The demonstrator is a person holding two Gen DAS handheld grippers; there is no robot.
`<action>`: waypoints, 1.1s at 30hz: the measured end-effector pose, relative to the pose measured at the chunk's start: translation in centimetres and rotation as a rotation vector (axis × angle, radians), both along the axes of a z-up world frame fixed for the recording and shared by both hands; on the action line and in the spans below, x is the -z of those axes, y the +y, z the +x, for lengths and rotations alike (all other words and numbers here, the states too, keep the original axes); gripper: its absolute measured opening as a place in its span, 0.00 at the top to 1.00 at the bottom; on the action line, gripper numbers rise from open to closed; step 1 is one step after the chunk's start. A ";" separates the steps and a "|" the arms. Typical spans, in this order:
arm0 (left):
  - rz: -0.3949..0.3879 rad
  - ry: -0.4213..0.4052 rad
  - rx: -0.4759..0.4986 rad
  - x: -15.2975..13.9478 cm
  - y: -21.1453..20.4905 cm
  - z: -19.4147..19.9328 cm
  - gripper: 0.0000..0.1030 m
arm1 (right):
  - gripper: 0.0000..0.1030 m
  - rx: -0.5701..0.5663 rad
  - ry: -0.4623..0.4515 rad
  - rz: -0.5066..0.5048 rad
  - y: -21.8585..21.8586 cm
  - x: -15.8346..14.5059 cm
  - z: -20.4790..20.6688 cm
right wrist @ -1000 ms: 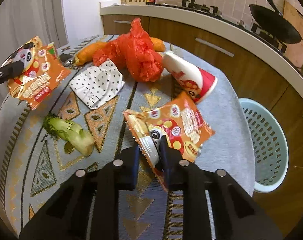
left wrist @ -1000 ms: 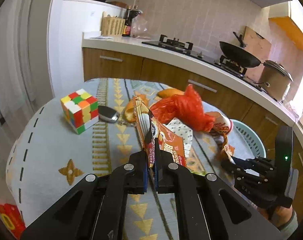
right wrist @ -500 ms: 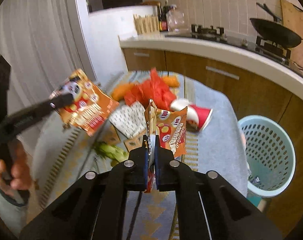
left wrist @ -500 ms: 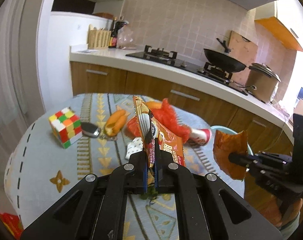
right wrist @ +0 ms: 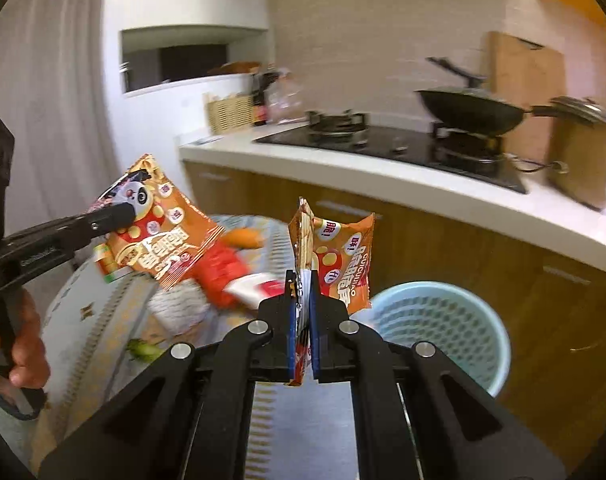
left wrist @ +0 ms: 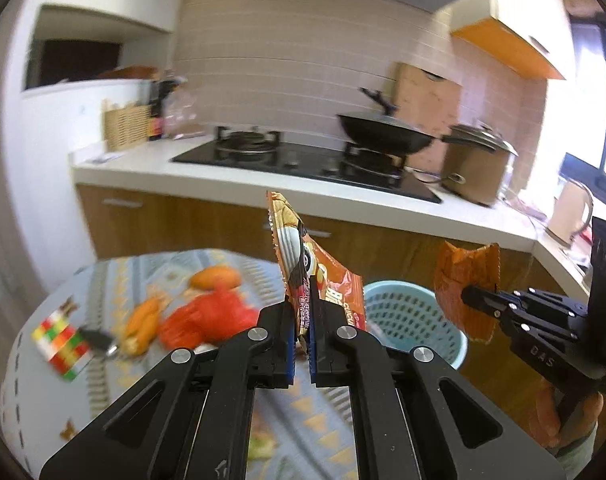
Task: Collect trash
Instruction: 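Carry both snack bags over the blue basket while both tools open to drop them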
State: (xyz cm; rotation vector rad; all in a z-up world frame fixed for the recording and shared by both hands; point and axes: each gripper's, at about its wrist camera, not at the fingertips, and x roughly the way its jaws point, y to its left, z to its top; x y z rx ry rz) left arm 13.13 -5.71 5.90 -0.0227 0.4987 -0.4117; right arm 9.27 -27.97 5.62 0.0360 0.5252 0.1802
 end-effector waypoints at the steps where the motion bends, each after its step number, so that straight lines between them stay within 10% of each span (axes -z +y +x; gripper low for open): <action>1: 0.013 -0.004 0.018 -0.1 -1.3 0.3 0.97 | 0.96 0.021 -0.002 0.004 -1.2 0.0 0.1; 17: 0.125 0.150 0.185 4.9 -17.4 5.8 0.97 | 0.96 0.210 0.170 0.180 -15.3 8.3 3.0; 33: 0.180 0.296 0.256 11.7 -21.6 7.6 0.91 | 0.95 0.202 0.328 0.248 -17.3 15.6 5.5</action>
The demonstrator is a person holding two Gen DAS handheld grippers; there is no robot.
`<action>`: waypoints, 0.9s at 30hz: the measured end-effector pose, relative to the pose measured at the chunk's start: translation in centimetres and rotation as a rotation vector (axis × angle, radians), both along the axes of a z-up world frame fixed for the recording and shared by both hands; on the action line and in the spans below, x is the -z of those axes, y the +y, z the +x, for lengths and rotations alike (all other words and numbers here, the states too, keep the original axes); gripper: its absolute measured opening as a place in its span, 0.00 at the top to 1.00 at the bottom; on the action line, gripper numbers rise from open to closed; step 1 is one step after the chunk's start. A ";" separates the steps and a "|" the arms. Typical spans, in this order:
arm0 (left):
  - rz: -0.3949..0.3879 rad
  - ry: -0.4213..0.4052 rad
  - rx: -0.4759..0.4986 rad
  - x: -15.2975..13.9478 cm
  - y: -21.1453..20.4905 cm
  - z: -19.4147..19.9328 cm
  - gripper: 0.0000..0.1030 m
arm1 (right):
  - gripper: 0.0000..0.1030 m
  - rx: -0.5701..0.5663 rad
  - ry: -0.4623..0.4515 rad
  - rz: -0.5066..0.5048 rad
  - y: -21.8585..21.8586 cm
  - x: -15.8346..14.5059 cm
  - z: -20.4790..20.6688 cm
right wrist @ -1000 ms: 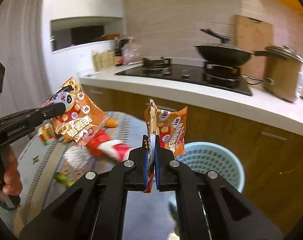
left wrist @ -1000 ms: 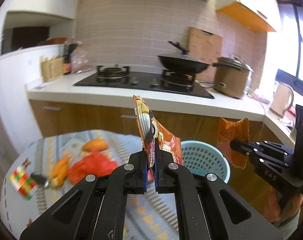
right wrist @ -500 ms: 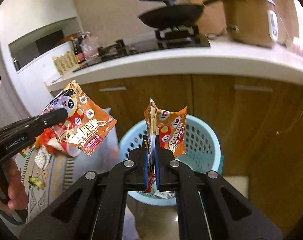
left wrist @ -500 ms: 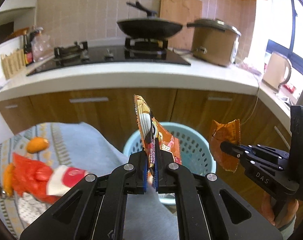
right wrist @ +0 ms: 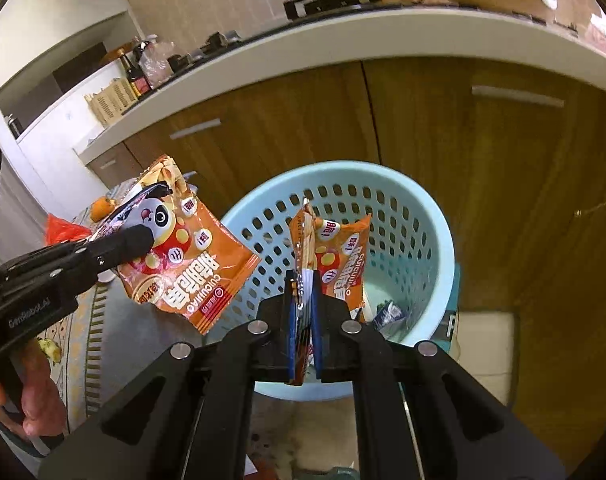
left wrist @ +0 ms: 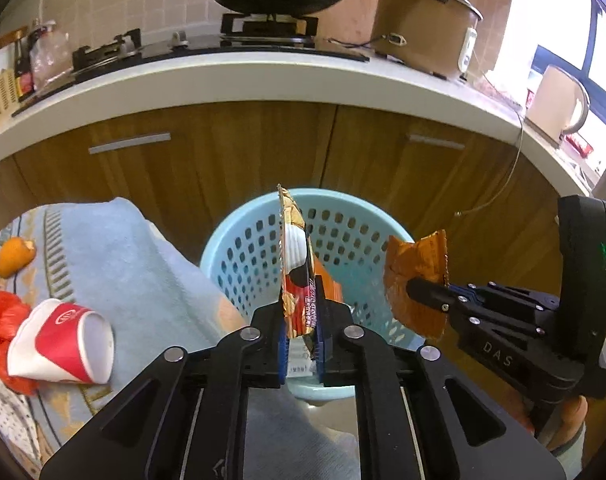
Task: Collect trash
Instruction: 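Carry both snack bags over the blue basket while both tools open to drop them, then move the open left tool down around the green vegetable stalk while the right tool approaches the red-and-white paper cup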
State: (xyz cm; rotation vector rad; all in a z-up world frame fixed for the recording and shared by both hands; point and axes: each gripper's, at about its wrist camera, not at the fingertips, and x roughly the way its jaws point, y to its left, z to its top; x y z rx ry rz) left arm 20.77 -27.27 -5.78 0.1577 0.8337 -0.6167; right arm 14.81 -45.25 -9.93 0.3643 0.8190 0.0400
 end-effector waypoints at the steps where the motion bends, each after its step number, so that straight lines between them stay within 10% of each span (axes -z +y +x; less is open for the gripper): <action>1: 0.007 -0.004 0.007 0.0 -0.2 -0.2 0.91 | 0.95 0.000 0.006 0.001 -0.1 0.2 0.0; 6: 0.024 -0.036 0.026 -0.2 -0.2 -0.9 0.49 | 0.80 0.006 0.025 -0.014 0.0 0.6 0.2; 11: 0.021 -0.044 0.020 -0.7 0.7 -1.3 0.48 | 0.62 0.023 0.003 -0.022 0.1 -0.1 -0.2; 27: -0.061 -0.111 -0.054 -4.4 6.2 -4.6 0.48 | 0.61 -0.057 -0.092 -0.064 4.7 -4.4 -1.6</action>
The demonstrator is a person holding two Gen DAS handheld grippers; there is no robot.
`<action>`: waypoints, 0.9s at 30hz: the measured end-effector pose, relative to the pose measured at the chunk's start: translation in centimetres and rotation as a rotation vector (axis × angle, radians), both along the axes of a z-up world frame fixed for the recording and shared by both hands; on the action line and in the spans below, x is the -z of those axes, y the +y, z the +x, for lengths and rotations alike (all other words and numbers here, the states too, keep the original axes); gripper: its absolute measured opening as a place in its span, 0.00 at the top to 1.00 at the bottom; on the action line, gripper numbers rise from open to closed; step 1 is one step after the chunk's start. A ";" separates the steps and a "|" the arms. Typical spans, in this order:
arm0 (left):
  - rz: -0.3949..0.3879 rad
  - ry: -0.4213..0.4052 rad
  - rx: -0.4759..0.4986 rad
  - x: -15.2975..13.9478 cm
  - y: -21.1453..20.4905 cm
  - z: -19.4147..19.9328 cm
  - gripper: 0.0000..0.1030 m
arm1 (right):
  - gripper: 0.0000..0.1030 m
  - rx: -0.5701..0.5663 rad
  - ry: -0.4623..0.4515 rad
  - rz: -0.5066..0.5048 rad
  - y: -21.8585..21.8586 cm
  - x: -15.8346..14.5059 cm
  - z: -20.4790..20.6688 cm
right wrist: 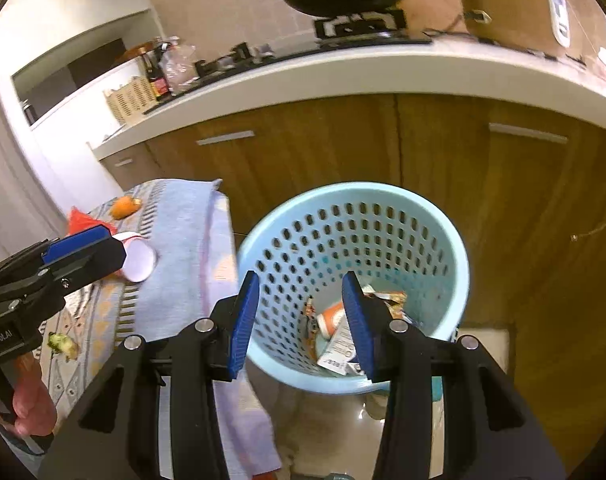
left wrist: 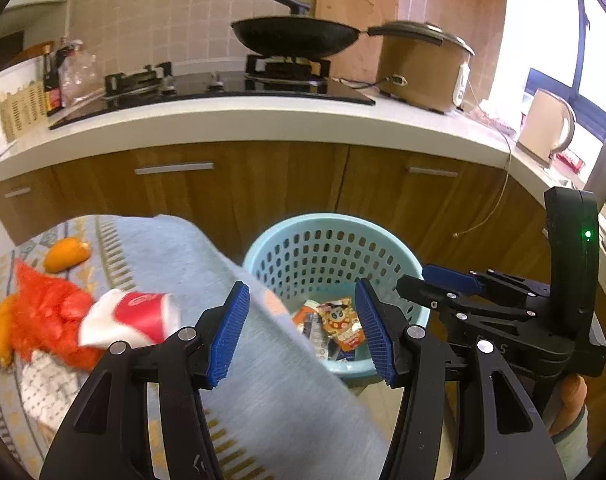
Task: Collect trash
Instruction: 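Move the open left tool down around the green vegetable stalk while the right tool approaches the red-and-white paper cup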
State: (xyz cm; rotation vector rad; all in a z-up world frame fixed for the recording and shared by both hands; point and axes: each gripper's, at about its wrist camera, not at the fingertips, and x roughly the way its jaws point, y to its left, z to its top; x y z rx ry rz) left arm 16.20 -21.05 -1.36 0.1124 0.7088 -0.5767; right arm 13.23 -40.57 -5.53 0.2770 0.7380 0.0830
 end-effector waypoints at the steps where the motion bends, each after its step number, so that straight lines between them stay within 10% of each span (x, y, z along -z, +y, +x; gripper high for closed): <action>1: -0.004 -0.004 -0.011 -0.2 0.7 -0.3 0.48 | 0.61 -0.013 -0.011 -0.001 0.7 -0.4 -0.1; 12: -0.068 0.011 -0.200 0.0 11.5 -4.5 0.42 | 0.61 -0.177 -0.043 0.018 10.6 -0.4 -0.4; 27: -0.183 0.277 -0.302 7.1 21.5 -7.0 0.37 | 0.61 -0.218 0.054 -0.031 18.5 4.3 1.6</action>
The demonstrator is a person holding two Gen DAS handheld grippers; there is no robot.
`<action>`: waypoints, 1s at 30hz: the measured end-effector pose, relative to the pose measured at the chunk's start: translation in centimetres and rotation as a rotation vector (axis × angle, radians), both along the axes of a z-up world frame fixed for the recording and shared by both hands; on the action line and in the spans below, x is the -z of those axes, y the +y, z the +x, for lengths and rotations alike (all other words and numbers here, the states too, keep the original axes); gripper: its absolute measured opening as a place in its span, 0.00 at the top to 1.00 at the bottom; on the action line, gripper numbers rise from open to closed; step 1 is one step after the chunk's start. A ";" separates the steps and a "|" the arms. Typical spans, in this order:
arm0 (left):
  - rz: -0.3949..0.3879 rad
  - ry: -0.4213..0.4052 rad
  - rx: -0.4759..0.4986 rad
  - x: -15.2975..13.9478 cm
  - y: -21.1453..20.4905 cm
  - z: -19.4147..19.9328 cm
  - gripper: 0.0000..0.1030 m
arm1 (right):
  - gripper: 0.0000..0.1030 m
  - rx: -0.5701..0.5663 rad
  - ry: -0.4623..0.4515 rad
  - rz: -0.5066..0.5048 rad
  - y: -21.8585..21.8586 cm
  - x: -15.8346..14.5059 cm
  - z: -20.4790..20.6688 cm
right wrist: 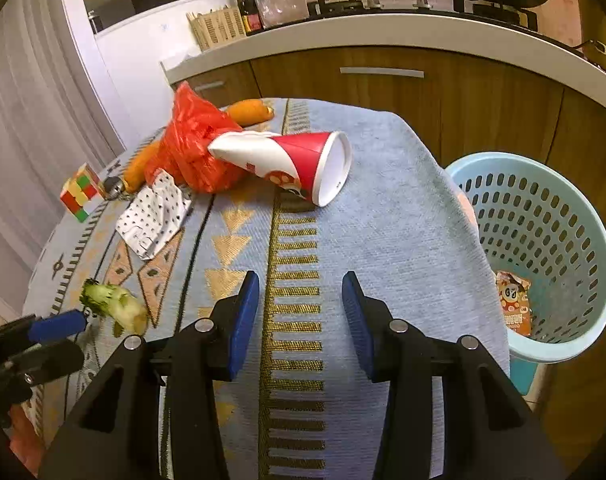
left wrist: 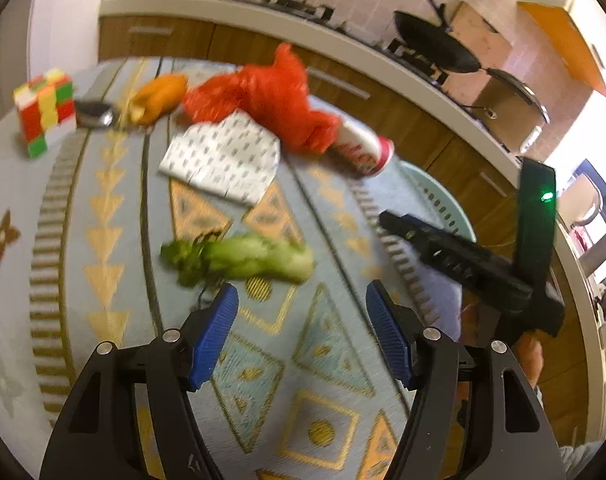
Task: Collect trash
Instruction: 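Move the open left tool down around the green vegetable stalk while the right tool approaches the red-and-white paper cup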
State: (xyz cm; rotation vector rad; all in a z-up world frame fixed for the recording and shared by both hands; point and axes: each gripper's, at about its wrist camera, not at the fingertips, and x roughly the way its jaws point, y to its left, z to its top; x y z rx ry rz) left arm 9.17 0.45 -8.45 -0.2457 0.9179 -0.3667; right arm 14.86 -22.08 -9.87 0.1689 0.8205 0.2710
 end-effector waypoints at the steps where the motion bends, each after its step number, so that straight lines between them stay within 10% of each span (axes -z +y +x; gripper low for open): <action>1: 0.000 0.017 -0.011 0.4 0.0 0.2 0.37 | 0.61 0.008 0.003 0.005 -0.2 0.1 0.0; 18: 0.077 0.002 -0.102 0.7 -1.7 5.7 0.30 | 0.60 -0.005 0.025 0.048 -0.8 0.6 0.4; 24: 0.238 -0.054 -0.106 1.0 -2.7 5.0 0.61 | 0.60 -0.008 0.021 0.046 -0.8 0.5 0.3; 30: 0.162 -0.042 -0.099 0.8 -1.0 4.3 0.71 | 0.60 -0.023 -0.019 0.013 0.0 -0.9 0.4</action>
